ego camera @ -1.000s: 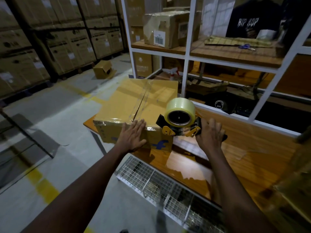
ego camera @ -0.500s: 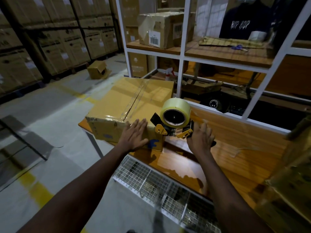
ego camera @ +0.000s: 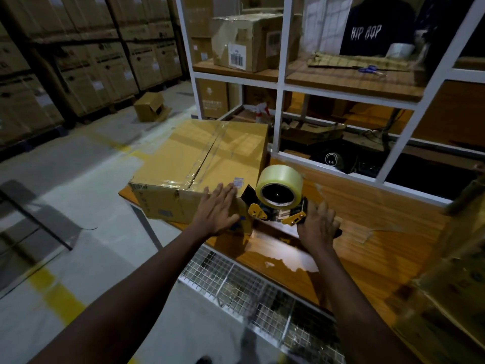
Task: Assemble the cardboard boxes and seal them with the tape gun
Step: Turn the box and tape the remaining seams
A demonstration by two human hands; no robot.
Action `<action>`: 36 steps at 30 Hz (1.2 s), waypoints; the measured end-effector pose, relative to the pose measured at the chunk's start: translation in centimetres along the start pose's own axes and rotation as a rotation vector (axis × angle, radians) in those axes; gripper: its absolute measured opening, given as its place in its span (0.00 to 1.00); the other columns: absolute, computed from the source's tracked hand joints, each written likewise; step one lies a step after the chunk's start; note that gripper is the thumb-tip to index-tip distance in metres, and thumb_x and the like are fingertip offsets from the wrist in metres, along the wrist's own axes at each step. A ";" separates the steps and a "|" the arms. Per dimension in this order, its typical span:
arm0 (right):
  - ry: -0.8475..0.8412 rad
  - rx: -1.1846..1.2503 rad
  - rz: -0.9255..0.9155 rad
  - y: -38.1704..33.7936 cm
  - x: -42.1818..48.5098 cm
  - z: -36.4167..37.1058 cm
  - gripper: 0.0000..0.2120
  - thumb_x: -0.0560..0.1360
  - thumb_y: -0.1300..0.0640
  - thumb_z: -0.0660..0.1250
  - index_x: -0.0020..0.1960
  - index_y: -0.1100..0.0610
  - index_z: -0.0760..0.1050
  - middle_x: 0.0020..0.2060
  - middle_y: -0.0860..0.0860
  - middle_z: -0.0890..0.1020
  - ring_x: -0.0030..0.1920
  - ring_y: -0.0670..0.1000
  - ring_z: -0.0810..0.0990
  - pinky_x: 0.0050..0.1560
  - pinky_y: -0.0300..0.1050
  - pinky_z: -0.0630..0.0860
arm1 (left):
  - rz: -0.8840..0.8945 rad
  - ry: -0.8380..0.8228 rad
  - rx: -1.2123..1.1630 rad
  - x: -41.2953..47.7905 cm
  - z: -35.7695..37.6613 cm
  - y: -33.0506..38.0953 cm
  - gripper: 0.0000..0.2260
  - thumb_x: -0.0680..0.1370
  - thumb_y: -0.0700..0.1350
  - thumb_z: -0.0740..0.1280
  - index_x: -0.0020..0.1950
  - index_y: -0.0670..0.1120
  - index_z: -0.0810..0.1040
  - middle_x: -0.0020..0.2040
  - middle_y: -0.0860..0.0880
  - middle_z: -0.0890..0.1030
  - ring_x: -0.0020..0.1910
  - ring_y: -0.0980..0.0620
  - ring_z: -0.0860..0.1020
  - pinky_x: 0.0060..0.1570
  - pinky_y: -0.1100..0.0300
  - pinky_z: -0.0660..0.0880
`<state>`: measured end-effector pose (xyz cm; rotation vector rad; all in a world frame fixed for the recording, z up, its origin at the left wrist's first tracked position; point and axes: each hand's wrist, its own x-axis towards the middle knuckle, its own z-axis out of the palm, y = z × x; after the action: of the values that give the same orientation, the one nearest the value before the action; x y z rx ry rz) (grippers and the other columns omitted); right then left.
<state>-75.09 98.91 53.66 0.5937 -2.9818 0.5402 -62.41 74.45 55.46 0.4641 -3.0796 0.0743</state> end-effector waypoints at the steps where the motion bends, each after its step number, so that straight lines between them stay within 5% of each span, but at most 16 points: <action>1: 0.006 -0.004 0.000 -0.1 0.0 0.1 0.28 0.72 0.56 0.71 0.70 0.54 0.67 0.65 0.59 0.67 0.63 0.63 0.65 0.60 0.60 0.65 | 0.032 -0.008 0.009 0.1 0.2 0.3 0.43 0.70 0.67 0.37 0.81 0.47 0.44 0.81 0.47 0.46 0.80 0.47 0.46 0.76 0.42 0.42; 17: 0.004 0.039 0.059 -0.4 -0.8 1.6 0.25 0.72 0.57 0.71 0.66 0.59 0.68 0.61 0.61 0.70 0.59 0.63 0.67 0.55 0.58 0.66 | 0.061 0.017 0.000 0.2 1.9 0.4 0.40 0.70 0.68 0.40 0.77 0.50 0.36 0.81 0.48 0.43 0.80 0.46 0.43 0.76 0.42 0.42; 23: -0.111 0.158 0.243 -2.3 -2.6 2.5 0.23 0.76 0.55 0.68 0.66 0.57 0.64 0.63 0.60 0.67 0.61 0.65 0.67 0.58 0.61 0.67 | 0.062 0.026 -0.008 0.4 2.2 1.0 0.45 0.70 0.70 0.41 0.81 0.46 0.44 0.81 0.47 0.45 0.80 0.43 0.44 0.75 0.39 0.41; 29: -0.140 0.327 0.364 -3.1 -4.8 4.0 0.19 0.77 0.54 0.66 0.65 0.58 0.66 0.62 0.59 0.67 0.63 0.65 0.66 0.60 0.62 0.67 | 0.063 0.001 0.014 0.6 2.2 0.6 0.46 0.69 0.72 0.41 0.81 0.48 0.41 0.81 0.48 0.42 0.80 0.44 0.42 0.75 0.41 0.39; 36: -0.062 0.056 0.333 1.8 -4.8 4.0 0.18 0.76 0.49 0.68 0.61 0.57 0.70 0.60 0.59 0.70 0.60 0.64 0.69 0.55 0.60 0.69 | 0.041 0.032 0.008 0.3 2.2 0.7 0.44 0.69 0.69 0.42 0.81 0.47 0.44 0.82 0.47 0.45 0.80 0.44 0.44 0.74 0.43 0.37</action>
<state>-71.27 100.83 48.76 0.1142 -3.1516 0.6372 -62.93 74.95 53.28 0.3968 -3.0588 0.0939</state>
